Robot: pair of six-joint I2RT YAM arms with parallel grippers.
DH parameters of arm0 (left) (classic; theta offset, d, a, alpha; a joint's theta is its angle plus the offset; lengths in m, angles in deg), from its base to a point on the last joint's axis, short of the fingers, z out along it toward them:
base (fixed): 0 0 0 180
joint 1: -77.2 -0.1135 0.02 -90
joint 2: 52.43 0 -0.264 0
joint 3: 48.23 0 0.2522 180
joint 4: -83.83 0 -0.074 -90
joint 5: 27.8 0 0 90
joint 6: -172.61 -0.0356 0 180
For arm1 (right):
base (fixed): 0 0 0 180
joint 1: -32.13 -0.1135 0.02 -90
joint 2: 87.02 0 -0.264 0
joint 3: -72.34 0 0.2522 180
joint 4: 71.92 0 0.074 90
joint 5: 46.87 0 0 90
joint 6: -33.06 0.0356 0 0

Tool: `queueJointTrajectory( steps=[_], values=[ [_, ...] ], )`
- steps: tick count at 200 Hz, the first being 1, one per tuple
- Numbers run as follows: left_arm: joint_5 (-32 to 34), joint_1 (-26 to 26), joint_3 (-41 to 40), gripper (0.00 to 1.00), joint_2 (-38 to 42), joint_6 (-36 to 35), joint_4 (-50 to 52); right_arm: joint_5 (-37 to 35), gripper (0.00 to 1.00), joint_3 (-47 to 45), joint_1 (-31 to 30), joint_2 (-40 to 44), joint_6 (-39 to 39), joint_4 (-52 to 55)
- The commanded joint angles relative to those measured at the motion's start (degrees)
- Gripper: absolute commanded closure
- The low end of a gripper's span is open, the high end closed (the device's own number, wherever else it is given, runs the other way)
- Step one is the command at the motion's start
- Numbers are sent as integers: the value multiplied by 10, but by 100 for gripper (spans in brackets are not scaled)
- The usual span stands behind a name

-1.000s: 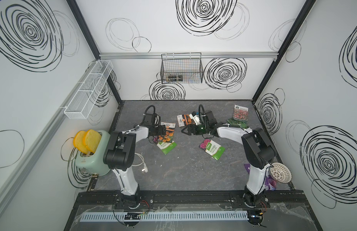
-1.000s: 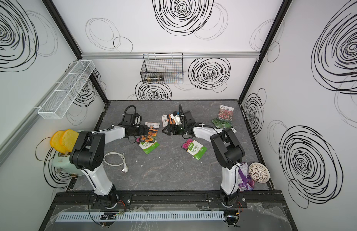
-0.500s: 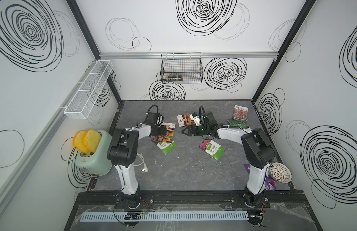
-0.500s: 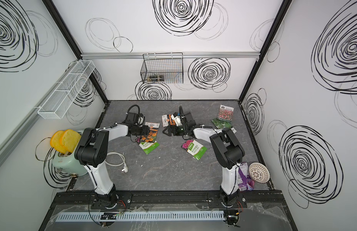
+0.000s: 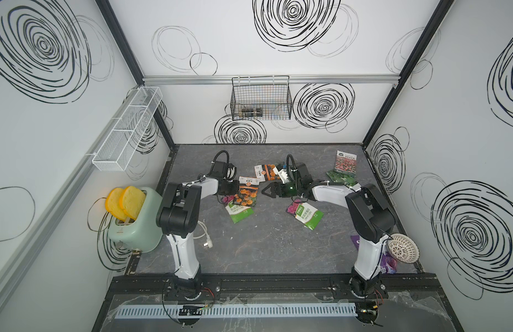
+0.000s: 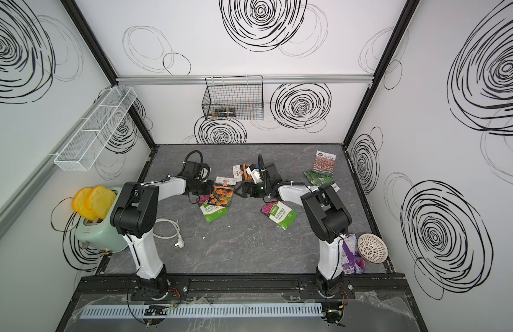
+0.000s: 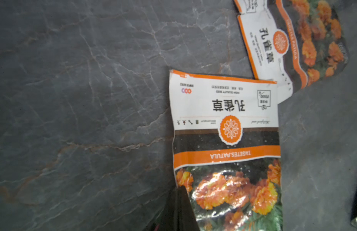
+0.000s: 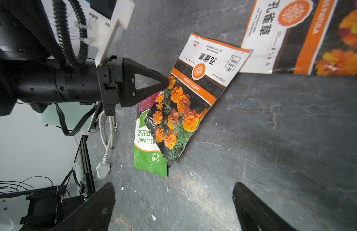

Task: Arrange the seed packets in a row
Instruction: Pick up the seed packet from the center of the board.

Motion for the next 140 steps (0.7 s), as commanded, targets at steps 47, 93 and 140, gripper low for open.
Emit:
queueJointTrajectory(
  steps=[47,93,140],
  values=[
    [-61,-6,36,100,88,149,-38,-6,7,-30,4,36,80,-60],
    [-65,1,-34,100,148,317,-166,-21,7,-137,4,75,289,-247],
    [-42,23,-79,100,191,429,-254,-50,7,-201,-29,56,483,-439]
  ],
)
